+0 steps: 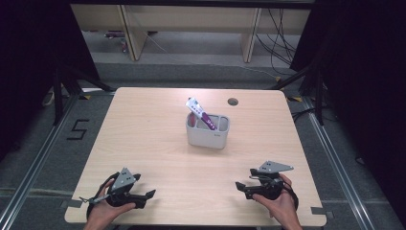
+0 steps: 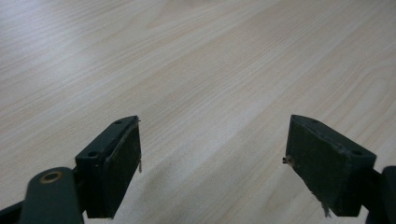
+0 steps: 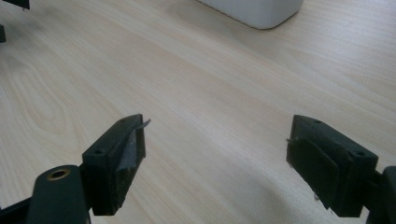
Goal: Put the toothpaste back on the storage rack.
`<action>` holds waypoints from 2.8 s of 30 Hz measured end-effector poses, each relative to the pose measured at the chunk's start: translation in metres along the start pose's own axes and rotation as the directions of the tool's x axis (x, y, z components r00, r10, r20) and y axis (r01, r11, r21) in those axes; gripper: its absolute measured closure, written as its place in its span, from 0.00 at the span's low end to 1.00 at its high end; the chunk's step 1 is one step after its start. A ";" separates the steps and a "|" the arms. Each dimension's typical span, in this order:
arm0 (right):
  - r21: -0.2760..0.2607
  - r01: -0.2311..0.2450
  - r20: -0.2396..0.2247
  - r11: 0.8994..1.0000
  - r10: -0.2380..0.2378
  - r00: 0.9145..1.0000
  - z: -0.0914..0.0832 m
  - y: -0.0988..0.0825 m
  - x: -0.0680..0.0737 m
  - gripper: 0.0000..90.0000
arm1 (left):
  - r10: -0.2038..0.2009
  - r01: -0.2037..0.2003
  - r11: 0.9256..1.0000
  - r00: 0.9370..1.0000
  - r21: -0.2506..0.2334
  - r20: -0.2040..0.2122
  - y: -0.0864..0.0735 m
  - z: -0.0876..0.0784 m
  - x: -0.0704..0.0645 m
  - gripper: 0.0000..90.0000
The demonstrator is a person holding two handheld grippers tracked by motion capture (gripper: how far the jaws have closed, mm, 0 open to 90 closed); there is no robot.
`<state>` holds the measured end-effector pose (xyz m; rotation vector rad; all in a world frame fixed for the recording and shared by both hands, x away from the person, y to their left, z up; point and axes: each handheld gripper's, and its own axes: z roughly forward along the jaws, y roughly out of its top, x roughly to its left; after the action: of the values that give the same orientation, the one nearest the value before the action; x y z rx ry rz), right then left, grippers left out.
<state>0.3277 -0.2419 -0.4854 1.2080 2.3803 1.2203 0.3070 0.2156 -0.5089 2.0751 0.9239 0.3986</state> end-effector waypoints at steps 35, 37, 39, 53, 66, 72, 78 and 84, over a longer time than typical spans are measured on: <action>0.038 0.003 -0.023 0.999 -0.002 1.000 -0.014 -0.023 0.008 0.21 | -0.021 0.021 1.000 1.000 -0.015 -0.002 -0.001 0.002 -0.003 0.20; 0.038 0.034 -0.037 0.999 -0.033 0.999 -0.014 -0.023 0.004 0.20 | -0.020 0.020 1.000 1.000 -0.014 -0.002 -0.001 0.002 -0.003 0.20; 0.036 0.030 0.004 0.999 -0.030 1.000 -0.016 -0.024 0.006 0.20 | -0.020 0.020 1.000 1.000 -0.013 -0.002 -0.001 0.002 -0.003 0.20; 0.034 -0.002 0.002 0.999 0.002 1.000 -0.020 -0.031 0.010 0.20 | -0.023 0.023 1.000 1.000 -0.012 -0.003 -0.001 0.002 -0.003 0.20; 0.037 0.003 0.023 0.999 -0.004 1.000 -0.024 -0.036 0.008 0.19 | -0.019 0.019 1.000 1.000 -0.008 -0.006 -0.001 0.002 -0.003 0.20; 0.034 0.001 0.029 0.999 -0.002 1.000 -0.026 -0.038 0.007 0.19 | -0.019 0.019 1.000 1.000 -0.007 -0.001 -0.001 0.003 -0.003 0.20; 0.034 -0.013 0.036 0.999 0.012 0.999 -0.027 -0.039 0.006 0.19 | -0.004 0.004 1.000 1.000 0.004 -0.003 -0.001 0.003 -0.001 0.20; 0.037 0.020 0.039 0.999 -0.021 0.999 -0.026 -0.039 0.004 0.19 | -0.008 0.008 1.000 1.000 0.001 -0.007 -0.001 0.003 0.001 0.20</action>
<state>0.2898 -0.2670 -0.4978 1.2044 2.3905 1.1404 0.3090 0.2146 -0.5114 2.0718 0.9362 0.4011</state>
